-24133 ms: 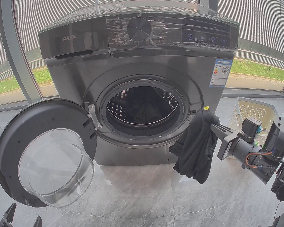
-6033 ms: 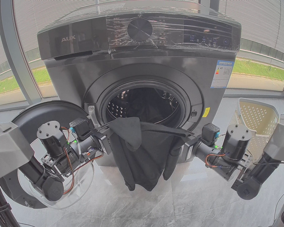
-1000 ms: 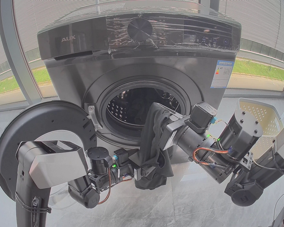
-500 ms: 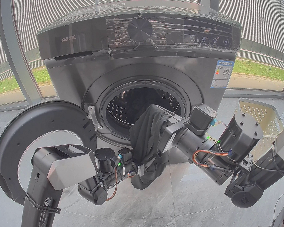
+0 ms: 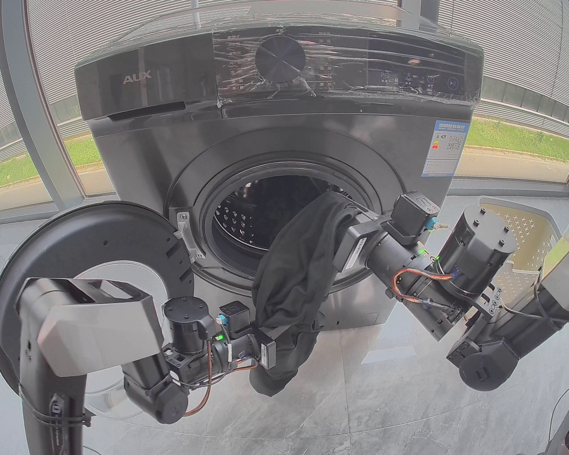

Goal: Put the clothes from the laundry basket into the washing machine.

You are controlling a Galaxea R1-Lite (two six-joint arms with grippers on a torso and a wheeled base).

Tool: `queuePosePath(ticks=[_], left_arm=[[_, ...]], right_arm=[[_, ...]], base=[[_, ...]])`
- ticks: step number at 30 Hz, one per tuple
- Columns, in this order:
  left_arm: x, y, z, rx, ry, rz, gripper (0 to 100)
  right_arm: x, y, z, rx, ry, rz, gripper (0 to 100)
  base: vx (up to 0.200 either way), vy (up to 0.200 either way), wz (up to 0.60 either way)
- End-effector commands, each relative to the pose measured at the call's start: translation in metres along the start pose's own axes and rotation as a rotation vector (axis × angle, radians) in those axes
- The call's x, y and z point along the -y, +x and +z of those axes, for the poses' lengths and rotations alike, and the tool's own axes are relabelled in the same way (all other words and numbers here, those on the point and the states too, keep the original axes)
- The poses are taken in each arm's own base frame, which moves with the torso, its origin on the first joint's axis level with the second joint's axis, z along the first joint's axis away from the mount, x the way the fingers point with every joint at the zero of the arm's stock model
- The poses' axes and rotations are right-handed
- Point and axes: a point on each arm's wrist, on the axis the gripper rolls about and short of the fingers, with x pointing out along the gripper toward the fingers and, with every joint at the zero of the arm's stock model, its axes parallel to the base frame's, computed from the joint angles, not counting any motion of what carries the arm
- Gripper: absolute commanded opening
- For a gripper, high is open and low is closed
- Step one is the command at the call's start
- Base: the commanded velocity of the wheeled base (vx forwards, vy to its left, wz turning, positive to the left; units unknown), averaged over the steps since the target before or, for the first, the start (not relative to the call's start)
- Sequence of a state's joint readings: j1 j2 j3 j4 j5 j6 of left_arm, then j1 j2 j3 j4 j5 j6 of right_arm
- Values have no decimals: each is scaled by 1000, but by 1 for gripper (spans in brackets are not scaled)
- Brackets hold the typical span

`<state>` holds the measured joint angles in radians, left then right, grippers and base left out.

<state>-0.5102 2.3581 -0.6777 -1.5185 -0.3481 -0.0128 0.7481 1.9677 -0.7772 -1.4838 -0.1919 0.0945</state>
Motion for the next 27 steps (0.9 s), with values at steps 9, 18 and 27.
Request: queuePosePath(ticks=[9, 18, 27], left_arm=[[46, -118, 89, 149, 14, -172, 0], [33, -121, 102, 205, 34, -113, 0], [32, -122, 103, 208, 43, -100, 0]], right_arm=[[25, -6, -51, -163, -43, -66, 0], [24, -34, -73, -301, -55, -47, 0], [29, -50, -68, -339, -60, -72, 100]], base=[[0, 0, 0], [0, 0, 0], [0, 0, 0]])
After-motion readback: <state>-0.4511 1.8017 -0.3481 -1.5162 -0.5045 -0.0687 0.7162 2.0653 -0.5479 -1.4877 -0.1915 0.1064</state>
